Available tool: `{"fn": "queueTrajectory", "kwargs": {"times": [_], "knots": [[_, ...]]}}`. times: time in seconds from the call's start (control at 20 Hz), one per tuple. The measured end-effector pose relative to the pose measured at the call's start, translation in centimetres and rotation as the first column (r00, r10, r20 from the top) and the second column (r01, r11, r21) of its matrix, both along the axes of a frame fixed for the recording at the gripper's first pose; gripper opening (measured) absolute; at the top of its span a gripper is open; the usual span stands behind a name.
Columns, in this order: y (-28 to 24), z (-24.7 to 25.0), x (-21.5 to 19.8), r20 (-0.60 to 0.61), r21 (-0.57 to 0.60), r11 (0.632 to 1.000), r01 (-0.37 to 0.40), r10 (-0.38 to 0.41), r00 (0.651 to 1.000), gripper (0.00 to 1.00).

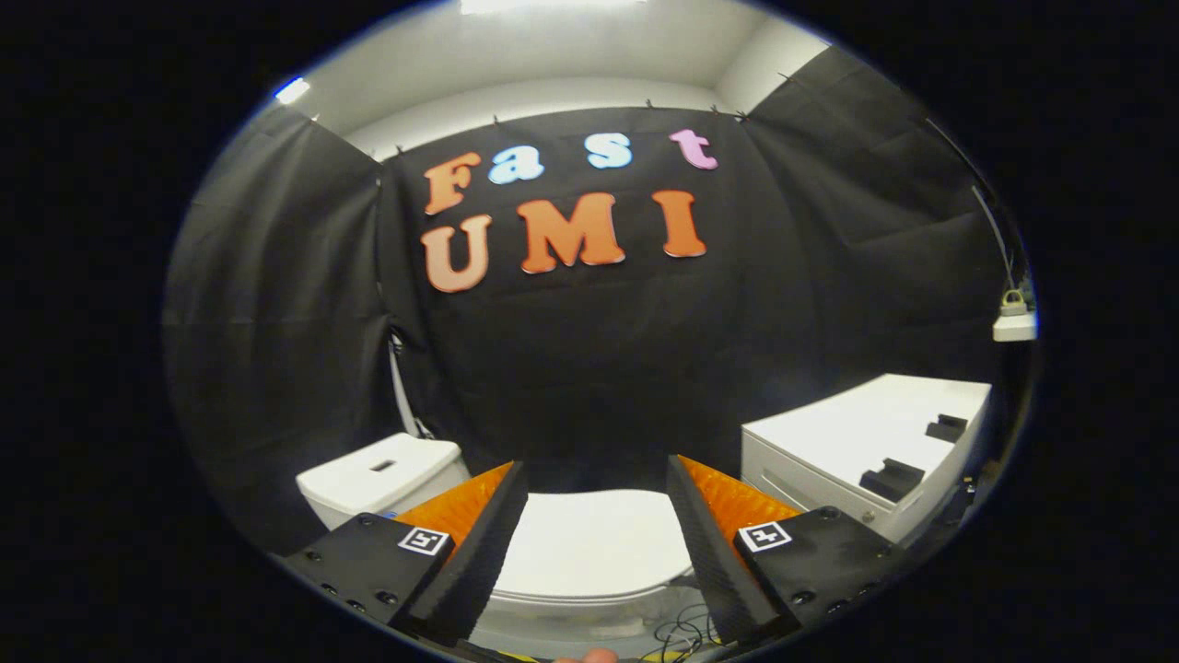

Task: Open the toilet lid.

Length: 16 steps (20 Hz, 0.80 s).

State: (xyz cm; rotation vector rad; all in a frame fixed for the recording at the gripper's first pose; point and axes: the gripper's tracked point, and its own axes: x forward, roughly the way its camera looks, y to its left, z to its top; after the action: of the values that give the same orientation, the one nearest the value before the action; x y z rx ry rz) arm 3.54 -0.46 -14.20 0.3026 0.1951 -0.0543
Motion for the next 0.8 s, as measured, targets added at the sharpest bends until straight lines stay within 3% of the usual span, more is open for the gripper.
{"fn": "queueTrajectory", "kwargs": {"times": [0.15,0.3,0.45,0.6,0.8], "knots": [[2.7,-6.0,0.9,-0.096,0.093,0.995,-0.037,0.046,0.994,0.99],[1.7,-10.3,1.5,-0.153,0.178,0.984,0.004,0.024,0.988,1.00],[-0.6,-13.4,1.7,-0.188,0.289,0.949,0.127,-0.073,0.979,0.99],[-4.8,-18.1,1.2,-0.267,0.329,0.896,0.299,-0.216,0.939,0.99],[-6.4,-23.5,1.0,-0.383,0.340,0.854,0.394,-0.257,0.887,0.99]]}}
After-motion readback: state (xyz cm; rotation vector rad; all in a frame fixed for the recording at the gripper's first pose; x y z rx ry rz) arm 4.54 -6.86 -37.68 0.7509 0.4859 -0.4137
